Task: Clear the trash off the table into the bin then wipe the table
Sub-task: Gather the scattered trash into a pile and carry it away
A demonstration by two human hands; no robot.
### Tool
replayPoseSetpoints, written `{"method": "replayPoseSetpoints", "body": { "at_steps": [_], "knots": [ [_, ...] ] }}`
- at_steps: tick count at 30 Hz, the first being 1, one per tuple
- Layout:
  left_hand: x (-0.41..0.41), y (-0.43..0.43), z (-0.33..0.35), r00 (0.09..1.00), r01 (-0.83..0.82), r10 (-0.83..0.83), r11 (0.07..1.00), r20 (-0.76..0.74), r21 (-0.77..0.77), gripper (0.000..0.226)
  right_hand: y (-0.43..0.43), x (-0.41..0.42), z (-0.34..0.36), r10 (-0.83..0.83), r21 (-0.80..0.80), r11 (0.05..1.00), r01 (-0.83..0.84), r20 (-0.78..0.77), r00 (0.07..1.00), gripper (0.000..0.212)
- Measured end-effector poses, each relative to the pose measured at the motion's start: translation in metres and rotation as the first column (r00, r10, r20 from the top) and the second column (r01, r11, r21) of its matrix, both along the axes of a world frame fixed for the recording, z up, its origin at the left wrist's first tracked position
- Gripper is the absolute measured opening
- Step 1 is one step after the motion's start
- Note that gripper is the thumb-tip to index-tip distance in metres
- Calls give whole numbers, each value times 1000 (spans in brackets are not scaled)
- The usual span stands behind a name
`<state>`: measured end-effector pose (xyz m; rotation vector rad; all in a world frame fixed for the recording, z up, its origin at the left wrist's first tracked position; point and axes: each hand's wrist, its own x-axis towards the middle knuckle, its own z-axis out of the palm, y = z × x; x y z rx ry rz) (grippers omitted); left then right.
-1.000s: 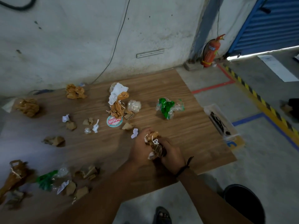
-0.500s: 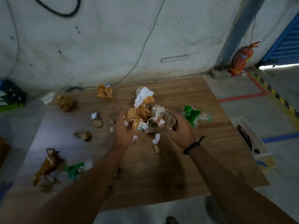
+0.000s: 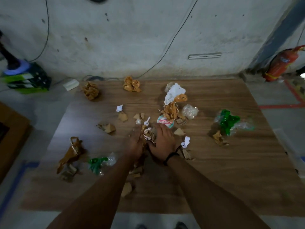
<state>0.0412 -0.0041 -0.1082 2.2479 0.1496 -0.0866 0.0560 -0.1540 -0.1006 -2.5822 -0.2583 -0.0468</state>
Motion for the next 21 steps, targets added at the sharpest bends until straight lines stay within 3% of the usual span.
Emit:
{"method": "replayPoseSetpoints", "body": {
  "at_steps": [4,8,12,16,19,21],
  "knots": [
    [-1,-2,20,999,-32,32,997,0,-69,63,-8,4,16,73,-70,994,-82,-119,990,89],
    [-3,-16,60,982,-65,62,998,181,10,38,-28,6,48,100,143,987,-74,-182,978,74],
    [7,-45,94,940,-9,27,999,340,-53,41,-45,1,87,22,345,935,78,-278,960,67],
    [13,-87,117,902,242,-224,970,368,-2,35,-57,2,95,27,613,746,260,-418,908,72],
    [12,-103,109,915,320,-309,947,258,-2,39,-72,20,26,112,690,635,347,-527,842,83],
    [11,-103,102,926,316,-310,949,218,7,41,-70,11,47,65,692,571,441,-574,816,87]
  ]
}}
